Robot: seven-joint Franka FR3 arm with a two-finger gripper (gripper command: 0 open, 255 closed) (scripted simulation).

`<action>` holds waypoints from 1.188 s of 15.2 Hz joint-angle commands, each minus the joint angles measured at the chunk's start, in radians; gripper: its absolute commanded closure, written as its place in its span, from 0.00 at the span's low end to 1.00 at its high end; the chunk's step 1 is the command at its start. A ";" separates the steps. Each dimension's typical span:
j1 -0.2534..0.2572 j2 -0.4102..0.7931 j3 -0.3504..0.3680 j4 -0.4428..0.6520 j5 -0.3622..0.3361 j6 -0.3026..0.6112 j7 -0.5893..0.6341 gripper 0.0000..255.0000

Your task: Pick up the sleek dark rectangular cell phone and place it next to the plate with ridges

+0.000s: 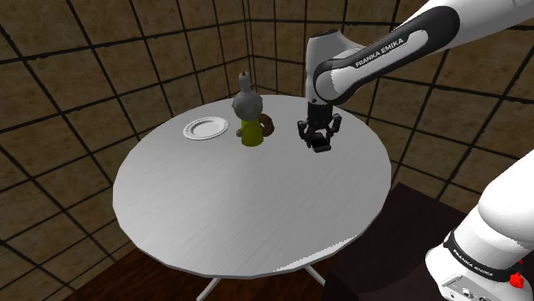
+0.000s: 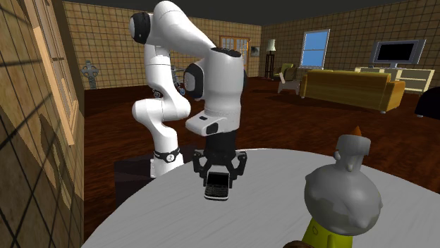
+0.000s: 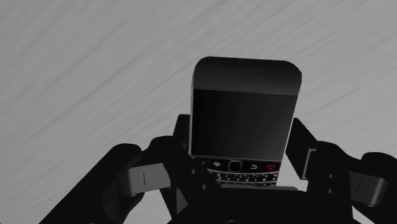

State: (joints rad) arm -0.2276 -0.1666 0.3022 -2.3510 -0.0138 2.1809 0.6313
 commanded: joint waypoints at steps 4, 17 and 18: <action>0.002 -0.033 -0.004 0.040 0.011 -0.071 -0.010 1.00; 0.103 0.380 0.101 0.520 -0.141 -0.182 0.259 1.00; 0.117 0.418 0.105 0.570 -0.156 -0.198 0.278 1.00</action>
State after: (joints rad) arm -0.1260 0.2035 0.4028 -1.8373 -0.1499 1.9975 0.8852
